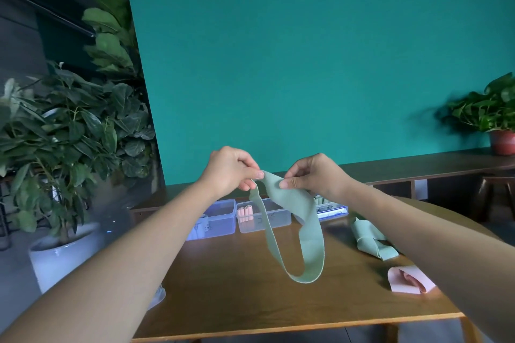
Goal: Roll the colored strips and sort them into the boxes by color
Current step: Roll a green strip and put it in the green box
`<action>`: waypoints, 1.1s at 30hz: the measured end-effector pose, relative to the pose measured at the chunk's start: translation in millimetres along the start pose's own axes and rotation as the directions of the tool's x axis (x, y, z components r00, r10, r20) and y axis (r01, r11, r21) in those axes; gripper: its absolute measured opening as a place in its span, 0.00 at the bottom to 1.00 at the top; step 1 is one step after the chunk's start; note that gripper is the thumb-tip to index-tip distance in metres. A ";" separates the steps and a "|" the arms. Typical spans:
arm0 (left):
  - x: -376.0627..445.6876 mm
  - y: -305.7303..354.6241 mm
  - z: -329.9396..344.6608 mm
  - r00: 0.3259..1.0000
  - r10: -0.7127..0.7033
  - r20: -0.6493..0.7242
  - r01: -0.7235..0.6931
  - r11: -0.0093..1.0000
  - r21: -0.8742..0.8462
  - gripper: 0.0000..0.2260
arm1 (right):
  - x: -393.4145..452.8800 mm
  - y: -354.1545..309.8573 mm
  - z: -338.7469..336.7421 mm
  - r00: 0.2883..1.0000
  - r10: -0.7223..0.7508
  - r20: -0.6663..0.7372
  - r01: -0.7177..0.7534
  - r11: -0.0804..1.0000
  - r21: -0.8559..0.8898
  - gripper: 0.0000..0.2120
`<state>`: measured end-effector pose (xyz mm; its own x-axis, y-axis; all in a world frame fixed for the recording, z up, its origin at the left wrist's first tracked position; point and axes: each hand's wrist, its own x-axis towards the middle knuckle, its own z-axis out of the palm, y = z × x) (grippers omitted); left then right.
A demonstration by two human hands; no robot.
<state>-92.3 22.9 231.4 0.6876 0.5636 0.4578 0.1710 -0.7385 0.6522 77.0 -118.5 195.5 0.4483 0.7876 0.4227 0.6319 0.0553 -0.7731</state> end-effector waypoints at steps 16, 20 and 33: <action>10.0 -12.7 2.4 0.993 -0.026 -0.115 0.025 1.000 -0.003 0.06 | 1.2 8.1 14.2 0.892 -0.416 -0.175 0.276 0.810 -0.517 0.07; 13.4 -16.3 -0.6 0.992 -0.038 -0.121 0.025 0.993 -0.114 0.07 | -3.7 3.4 15.8 0.942 -0.314 -0.116 0.247 0.886 -0.392 0.13; -19.7 -56.8 23.4 0.990 -0.127 0.058 0.115 0.977 0.177 0.07 | -23.0 45.2 72.0 0.972 0.096 0.213 0.005 0.902 -0.431 0.15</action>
<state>-99.0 45.1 171.2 0.6999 0.6307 0.3352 0.3715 -0.7222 0.5834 49.7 -89.9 116.8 0.3623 0.9016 0.2361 0.8447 -0.2106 -0.4920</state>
